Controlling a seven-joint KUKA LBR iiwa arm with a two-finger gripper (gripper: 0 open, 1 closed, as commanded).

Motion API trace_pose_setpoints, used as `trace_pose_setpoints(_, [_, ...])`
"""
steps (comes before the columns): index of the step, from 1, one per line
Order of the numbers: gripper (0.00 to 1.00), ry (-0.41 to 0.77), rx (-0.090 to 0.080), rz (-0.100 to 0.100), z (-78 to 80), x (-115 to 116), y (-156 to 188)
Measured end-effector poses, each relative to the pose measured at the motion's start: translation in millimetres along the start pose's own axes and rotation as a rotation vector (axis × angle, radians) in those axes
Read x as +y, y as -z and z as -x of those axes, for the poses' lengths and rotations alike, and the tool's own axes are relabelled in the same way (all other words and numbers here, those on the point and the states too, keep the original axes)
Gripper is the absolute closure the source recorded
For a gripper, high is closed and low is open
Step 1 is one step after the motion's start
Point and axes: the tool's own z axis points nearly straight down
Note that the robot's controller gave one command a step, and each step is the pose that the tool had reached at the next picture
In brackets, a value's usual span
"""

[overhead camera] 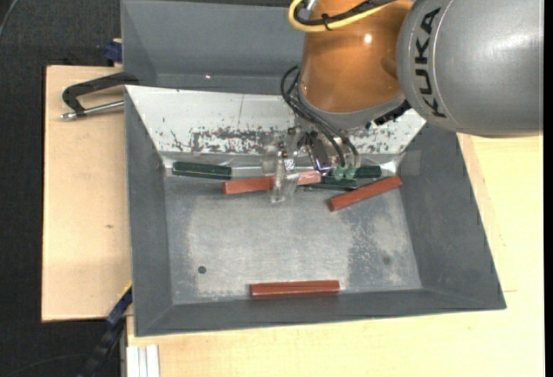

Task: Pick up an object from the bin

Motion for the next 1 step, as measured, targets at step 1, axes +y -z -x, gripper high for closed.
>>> trace_pose_setpoints(1, [1.00,0.284,0.008,0.001,-0.1,34.4,8.0])
